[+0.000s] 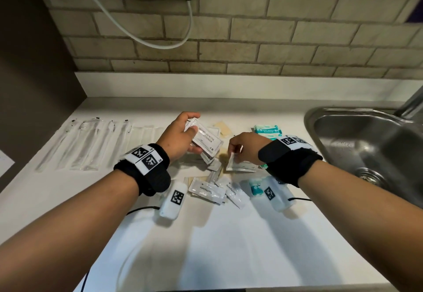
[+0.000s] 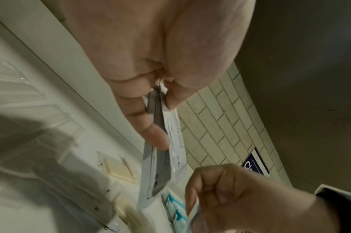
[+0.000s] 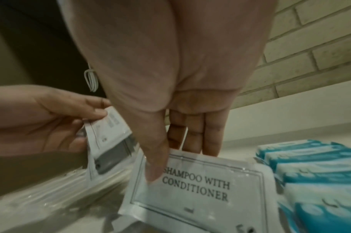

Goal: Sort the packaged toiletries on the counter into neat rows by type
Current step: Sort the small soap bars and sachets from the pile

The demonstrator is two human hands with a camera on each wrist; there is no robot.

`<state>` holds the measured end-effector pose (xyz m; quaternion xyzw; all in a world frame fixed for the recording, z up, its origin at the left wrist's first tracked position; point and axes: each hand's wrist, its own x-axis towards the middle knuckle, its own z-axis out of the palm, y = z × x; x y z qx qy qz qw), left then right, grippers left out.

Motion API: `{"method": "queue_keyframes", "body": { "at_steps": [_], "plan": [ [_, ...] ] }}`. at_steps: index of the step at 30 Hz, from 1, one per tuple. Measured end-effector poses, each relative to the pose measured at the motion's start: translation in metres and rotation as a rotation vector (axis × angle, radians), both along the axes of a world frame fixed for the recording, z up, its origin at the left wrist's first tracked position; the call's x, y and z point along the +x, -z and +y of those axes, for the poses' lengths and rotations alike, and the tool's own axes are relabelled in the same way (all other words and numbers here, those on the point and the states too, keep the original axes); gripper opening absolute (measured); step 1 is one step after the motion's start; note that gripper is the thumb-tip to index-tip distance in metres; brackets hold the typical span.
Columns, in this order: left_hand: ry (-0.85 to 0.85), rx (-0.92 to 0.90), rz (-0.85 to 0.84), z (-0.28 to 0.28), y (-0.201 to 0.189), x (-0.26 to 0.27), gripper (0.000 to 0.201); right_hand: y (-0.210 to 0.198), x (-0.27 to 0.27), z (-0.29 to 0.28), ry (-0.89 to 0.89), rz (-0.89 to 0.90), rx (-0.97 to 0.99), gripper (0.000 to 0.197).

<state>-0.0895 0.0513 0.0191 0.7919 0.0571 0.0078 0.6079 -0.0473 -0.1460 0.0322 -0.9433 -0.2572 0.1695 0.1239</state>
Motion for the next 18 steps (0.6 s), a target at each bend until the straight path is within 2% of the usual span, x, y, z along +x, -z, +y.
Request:
{"method": "queue_keyframes", "body": {
  "at_steps": [9,15,18],
  "plan": [
    [-0.012,-0.021,0.051,-0.004,-0.001,0.001,0.029,-0.028,0.01,0.016,0.039,0.021,0.42,0.026],
    [0.004,-0.191,0.049,-0.013,-0.014,0.001,0.033,-0.039,0.015,0.034,0.023,-0.093,0.501,0.029],
    [0.009,-0.234,0.028,-0.011,-0.019,-0.001,0.027,-0.04,0.015,0.039,0.011,-0.144,0.519,0.028]
  ]
}}
